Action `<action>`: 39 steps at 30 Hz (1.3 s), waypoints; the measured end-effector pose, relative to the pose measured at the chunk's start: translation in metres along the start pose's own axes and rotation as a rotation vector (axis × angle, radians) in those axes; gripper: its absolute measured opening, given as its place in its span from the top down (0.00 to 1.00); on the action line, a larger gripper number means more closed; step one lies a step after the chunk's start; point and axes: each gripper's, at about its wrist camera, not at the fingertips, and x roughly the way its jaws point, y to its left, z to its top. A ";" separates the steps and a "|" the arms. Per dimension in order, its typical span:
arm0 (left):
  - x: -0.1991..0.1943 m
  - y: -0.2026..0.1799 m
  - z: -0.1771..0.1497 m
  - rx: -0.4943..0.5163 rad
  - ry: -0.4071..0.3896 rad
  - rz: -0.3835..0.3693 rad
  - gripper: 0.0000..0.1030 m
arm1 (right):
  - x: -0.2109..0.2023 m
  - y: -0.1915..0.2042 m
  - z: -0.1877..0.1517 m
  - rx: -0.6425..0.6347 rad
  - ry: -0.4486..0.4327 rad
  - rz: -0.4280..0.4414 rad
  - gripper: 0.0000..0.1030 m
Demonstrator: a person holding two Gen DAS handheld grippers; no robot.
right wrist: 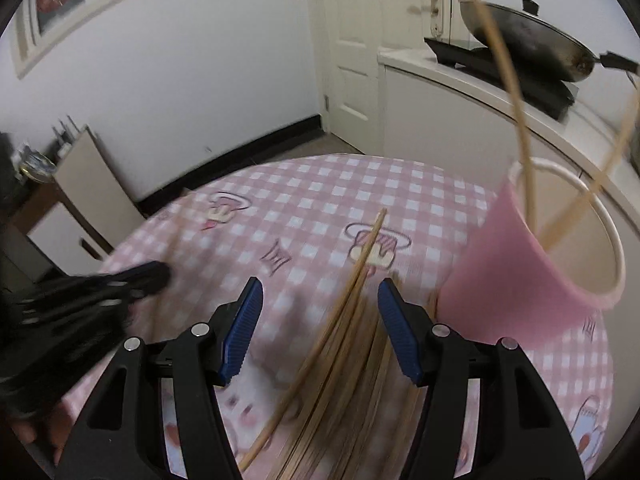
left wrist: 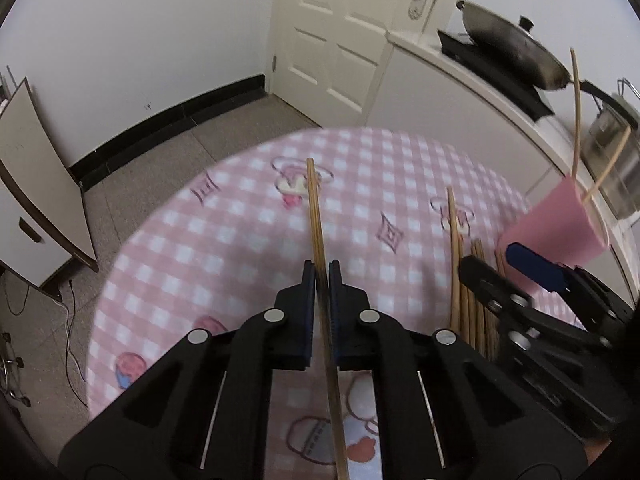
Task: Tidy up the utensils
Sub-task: 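Move the left tool back to the pile and grasp another chopstick, then grasp a chopstick with the right tool while the left tool holds its chopstick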
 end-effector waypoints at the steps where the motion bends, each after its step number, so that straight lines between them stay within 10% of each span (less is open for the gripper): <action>1: 0.000 0.001 0.003 -0.001 -0.003 0.000 0.93 | 0.007 -0.002 0.005 -0.002 0.015 -0.019 0.45; 13: 0.014 0.004 0.034 0.021 -0.020 -0.005 0.93 | 0.054 -0.015 0.034 0.097 0.145 -0.033 0.48; 24: 0.029 0.013 0.024 0.006 0.032 -0.006 0.93 | 0.069 -0.024 0.044 0.108 0.177 -0.020 0.93; 39: 0.054 0.012 0.021 -0.012 0.151 0.003 0.93 | 0.066 0.005 0.032 0.057 0.173 0.077 0.94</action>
